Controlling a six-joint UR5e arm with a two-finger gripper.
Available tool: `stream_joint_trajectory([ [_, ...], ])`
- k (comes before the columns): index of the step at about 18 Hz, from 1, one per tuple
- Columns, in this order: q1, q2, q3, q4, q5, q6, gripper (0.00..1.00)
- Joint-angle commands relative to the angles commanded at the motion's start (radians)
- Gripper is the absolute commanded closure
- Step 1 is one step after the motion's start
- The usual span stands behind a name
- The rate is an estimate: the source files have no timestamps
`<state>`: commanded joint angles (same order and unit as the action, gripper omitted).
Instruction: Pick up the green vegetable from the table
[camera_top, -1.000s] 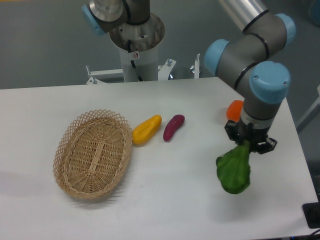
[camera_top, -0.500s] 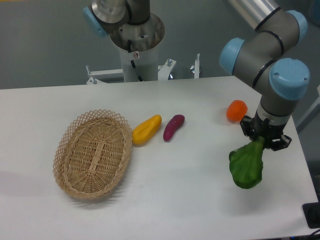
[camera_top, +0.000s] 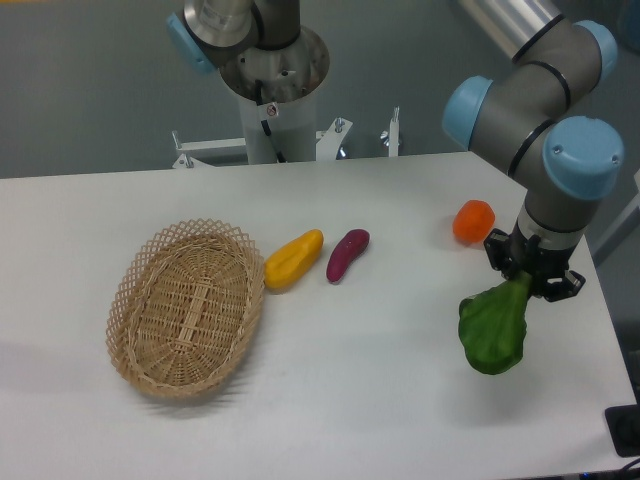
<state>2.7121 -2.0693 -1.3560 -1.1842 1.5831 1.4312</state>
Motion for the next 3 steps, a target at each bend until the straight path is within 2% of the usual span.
stream_joint_trajectory([
  [3,0.000,0.000,-0.002,0.000,0.000,0.000,0.88],
])
